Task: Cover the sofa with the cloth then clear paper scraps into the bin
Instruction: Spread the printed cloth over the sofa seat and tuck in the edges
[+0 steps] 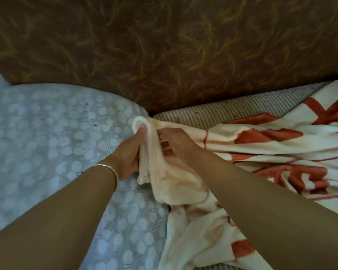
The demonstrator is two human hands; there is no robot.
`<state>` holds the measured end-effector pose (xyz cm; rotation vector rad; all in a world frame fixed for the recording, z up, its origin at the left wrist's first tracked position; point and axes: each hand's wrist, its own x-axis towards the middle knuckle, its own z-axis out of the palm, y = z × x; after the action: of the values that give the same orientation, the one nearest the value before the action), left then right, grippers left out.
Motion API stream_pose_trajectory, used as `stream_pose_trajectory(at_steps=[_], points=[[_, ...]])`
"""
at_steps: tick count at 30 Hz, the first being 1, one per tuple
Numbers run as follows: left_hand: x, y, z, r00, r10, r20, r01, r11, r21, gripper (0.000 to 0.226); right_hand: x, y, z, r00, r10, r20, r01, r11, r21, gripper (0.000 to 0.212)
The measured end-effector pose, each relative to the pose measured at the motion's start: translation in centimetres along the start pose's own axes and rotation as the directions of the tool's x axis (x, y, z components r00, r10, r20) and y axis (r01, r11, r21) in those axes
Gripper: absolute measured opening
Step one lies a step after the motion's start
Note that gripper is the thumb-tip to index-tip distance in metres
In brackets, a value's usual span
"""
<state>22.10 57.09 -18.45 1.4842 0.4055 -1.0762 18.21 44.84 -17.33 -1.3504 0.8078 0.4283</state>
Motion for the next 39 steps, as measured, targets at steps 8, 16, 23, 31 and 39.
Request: stream_pose_trajectory(at_steps=[8,16,23,31,39], points=[[0.9,-0.7,2.1,0.830,0.475,-0.294,-0.267,0.800,0.538,0.030,1.7,1.1,-2.8,0.891,-0.365,-0.270,0.132,0.778,-0.615,0.026],[-1.1,-0.2,0.3,0.683,0.693,0.229,-0.611,0.371,0.700,0.084,4.4,-1.7,-1.0,0.969,-0.247,-0.029,0.051,0.310,-0.950,0.041],[-1.7,2.6,-3.9,0.686,0.691,0.228,-0.361,0.052,0.931,0.056,3.6,-4.4,3.0,0.812,-0.568,-0.138,0.247,0.548,-0.799,0.028],[-0.3,1.5,-4.1,0.747,0.663,0.049,0.071,-0.153,0.986,0.038,4.4,-2.2,3.6,0.940,-0.337,0.046,0.233,0.538,-0.810,0.056],[5.0,3.1,6.2,0.650,0.645,0.403,-0.225,-0.343,0.912,0.045,5.9,-1.7,-10.7,0.783,-0.588,-0.204,-0.053,0.263,-0.963,0.028]])
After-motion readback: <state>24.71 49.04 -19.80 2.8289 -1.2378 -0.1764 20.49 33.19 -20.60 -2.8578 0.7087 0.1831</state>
